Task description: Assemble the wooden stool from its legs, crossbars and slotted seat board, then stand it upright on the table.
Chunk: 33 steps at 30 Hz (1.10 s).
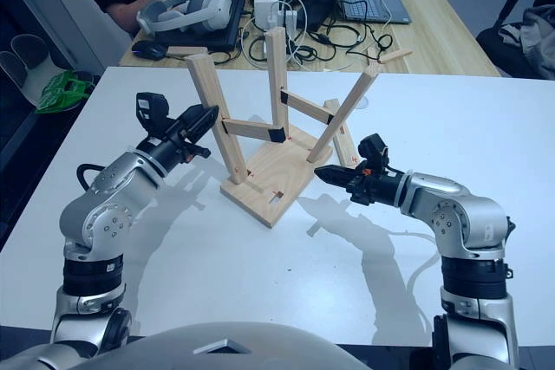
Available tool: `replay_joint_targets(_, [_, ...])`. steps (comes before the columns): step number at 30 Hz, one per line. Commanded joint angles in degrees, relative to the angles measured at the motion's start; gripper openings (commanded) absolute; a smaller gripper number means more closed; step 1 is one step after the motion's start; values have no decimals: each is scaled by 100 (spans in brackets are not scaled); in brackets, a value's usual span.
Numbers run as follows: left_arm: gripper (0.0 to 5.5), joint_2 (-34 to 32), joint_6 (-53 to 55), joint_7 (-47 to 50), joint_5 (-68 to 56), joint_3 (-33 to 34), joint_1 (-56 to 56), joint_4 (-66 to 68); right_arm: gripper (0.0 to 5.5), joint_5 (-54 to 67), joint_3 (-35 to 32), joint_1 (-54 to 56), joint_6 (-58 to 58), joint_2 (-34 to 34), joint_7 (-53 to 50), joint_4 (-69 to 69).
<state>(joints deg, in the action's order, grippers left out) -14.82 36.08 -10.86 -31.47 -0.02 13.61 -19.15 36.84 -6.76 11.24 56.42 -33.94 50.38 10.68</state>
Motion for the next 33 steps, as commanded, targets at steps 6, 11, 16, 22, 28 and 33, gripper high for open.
replay_joint_targets(6, [100, 548, -828, 99, 708, -189, -39, 501, 0, 66, -2, -10, -82, -58, -131, 36])
replay_joint_targets(11, [100, 801, -1055, 134, 761, -80, 68, 668, 0, 37, 49, 34, -96, -96, -150, 44])
replay_joint_targets(16, [100, 941, -1236, 33, 792, -51, 149, 729, 0, 44, 113, 13, -110, -82, -171, 81])
replay_joint_targets(22, [100, 945, -1431, -138, 913, -137, 110, 704, 0, 93, 95, 56, -75, -136, -149, 144])
replay_joint_targets(28, [100, 890, -1214, -204, 1029, -223, 39, 762, 0, 129, 84, 125, -67, -154, -176, 162])
replay_joint_targets(33, [100, 896, -1190, -209, 1081, -232, -47, 681, 0, 131, 92, 144, -81, -148, -178, 167])
